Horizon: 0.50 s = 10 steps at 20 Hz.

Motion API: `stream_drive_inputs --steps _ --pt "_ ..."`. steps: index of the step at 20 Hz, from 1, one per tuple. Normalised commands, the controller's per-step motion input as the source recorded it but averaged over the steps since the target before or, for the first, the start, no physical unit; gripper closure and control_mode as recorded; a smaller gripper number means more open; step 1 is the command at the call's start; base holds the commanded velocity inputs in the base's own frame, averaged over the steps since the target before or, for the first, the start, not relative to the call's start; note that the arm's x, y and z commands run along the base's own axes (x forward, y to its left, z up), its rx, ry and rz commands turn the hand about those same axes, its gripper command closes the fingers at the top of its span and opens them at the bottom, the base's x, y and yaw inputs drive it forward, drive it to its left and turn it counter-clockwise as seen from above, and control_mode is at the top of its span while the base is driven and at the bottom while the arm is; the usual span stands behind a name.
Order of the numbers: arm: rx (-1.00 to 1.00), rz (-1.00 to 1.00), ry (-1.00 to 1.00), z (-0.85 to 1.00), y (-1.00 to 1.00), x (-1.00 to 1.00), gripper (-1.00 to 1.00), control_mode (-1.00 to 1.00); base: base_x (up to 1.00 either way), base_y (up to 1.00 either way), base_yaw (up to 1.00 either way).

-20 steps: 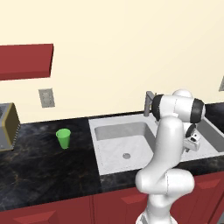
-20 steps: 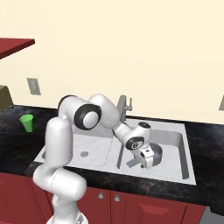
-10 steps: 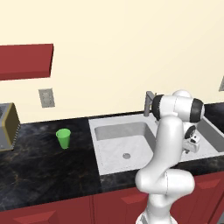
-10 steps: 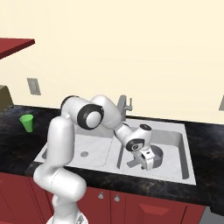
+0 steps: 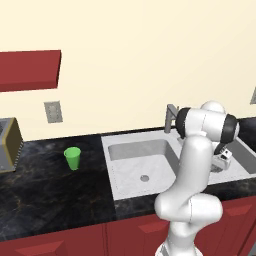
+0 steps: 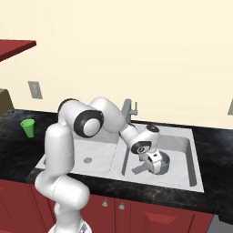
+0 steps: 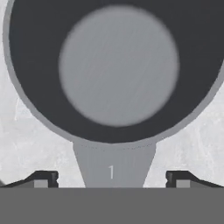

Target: Move any existing items from the left basin to the right basin for drying. Then move the cup from the counter to the left basin of the sink for washing.

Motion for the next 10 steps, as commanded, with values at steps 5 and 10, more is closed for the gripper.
stream_drive_inputs --steps 5,10 --pt "0.00 0.00 -0.04 0.52 0.00 0.00 -1.00 -1.00 0.00 0.00 0.00" --pt "-0.01 0.00 0.00 0.56 0.04 0.00 -1.00 -1.00 0.00 0.00 0.00"
